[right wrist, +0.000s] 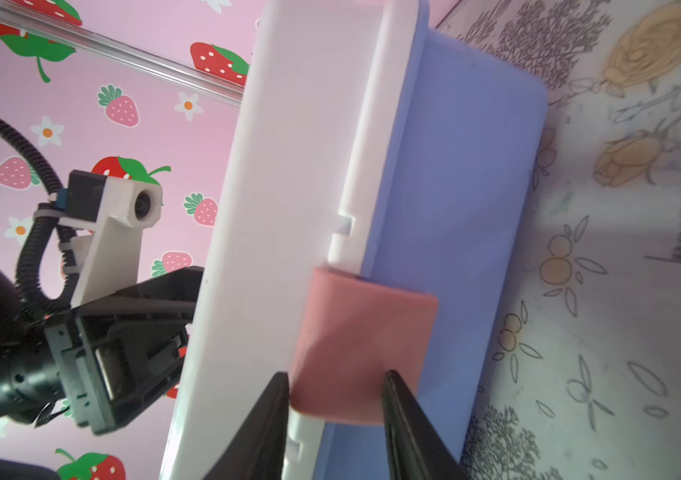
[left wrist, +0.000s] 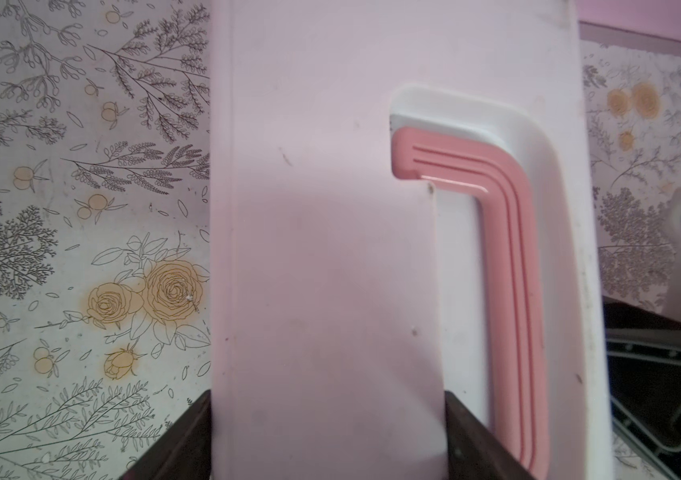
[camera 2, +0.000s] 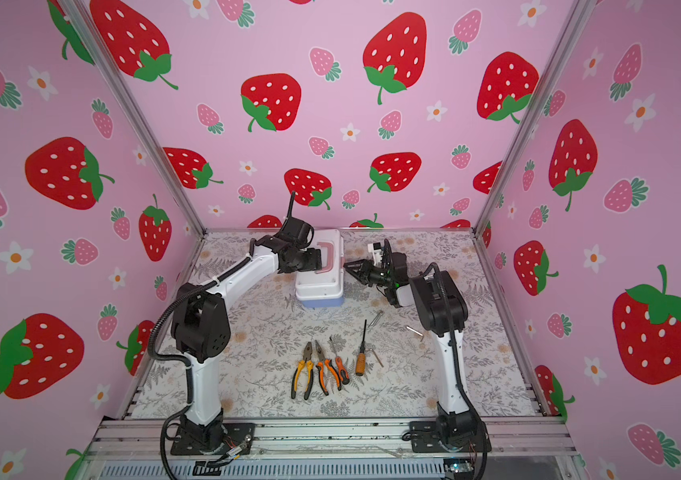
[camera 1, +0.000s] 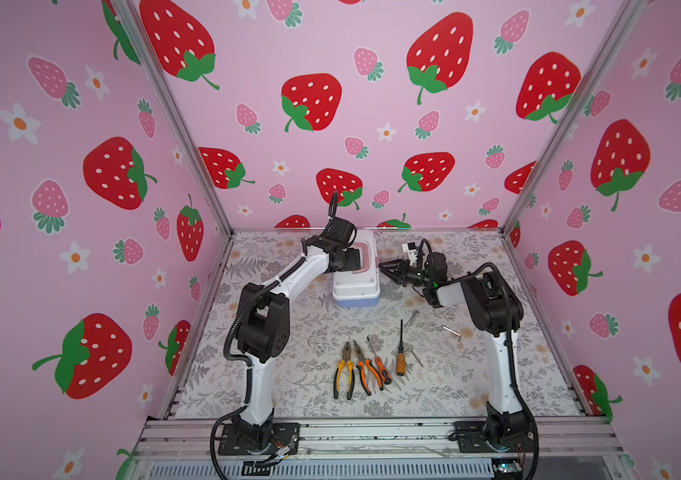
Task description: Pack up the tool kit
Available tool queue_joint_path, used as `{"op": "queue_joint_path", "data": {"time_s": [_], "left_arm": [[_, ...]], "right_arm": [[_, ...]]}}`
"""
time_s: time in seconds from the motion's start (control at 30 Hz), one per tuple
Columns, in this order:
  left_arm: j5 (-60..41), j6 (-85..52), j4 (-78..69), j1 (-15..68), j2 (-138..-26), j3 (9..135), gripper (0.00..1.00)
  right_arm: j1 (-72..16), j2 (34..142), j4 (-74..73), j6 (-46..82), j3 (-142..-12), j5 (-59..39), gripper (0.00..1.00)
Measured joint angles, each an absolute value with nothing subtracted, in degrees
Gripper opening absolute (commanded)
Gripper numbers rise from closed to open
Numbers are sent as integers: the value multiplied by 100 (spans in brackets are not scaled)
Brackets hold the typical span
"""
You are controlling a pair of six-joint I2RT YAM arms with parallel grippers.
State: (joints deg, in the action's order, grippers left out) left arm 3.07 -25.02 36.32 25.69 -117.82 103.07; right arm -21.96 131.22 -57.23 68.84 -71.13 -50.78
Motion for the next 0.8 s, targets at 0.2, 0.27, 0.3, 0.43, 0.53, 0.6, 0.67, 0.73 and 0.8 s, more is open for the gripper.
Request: {"op": "queue_joint_path", "data": {"time_s": [0.2, 0.27, 0.3, 0.43, 0.53, 0.6, 0.67, 0.73, 0.8], "left_arm": [[379, -2412, 3664, 2628, -11782, 10307, 68], [366, -2410, 3664, 2626, -11782, 10307, 68], [362, -2410, 3664, 2626, -11782, 10307, 68], [327, -2412, 3664, 2613, -11782, 10307, 67], [272, -2412, 3669, 2587, -11782, 10307, 67], [246, -2414, 3671, 2576, -11782, 10307, 67], [235, -2416, 3671, 2571, -11782, 10307, 67], [233, -2418, 3671, 2571, -11782, 10307, 67], [226, -2421, 3671, 2569, -11782, 10307, 67]], "right_arm": [[-2202, 12919, -5170, 6399, -7247, -4945, 69], [-2202, 12919, -5089, 6383, -7249, -4939, 69], [-2202, 12925, -5087, 6405, -7249, -4941, 69], [-2202, 12986, -5277, 6630, -7249, -4991, 69], [-2202, 13157, -5603, 6925, -7249, -5070, 68], [-2202, 13301, -5808, 7129, -7249, -5124, 67], [-2202, 13426, -5942, 7299, -7251, -5159, 67], [-2202, 13504, -6069, 7443, -7251, -5179, 67], [-2204, 13566, -6241, 7616, -7253, -5205, 63]]}}
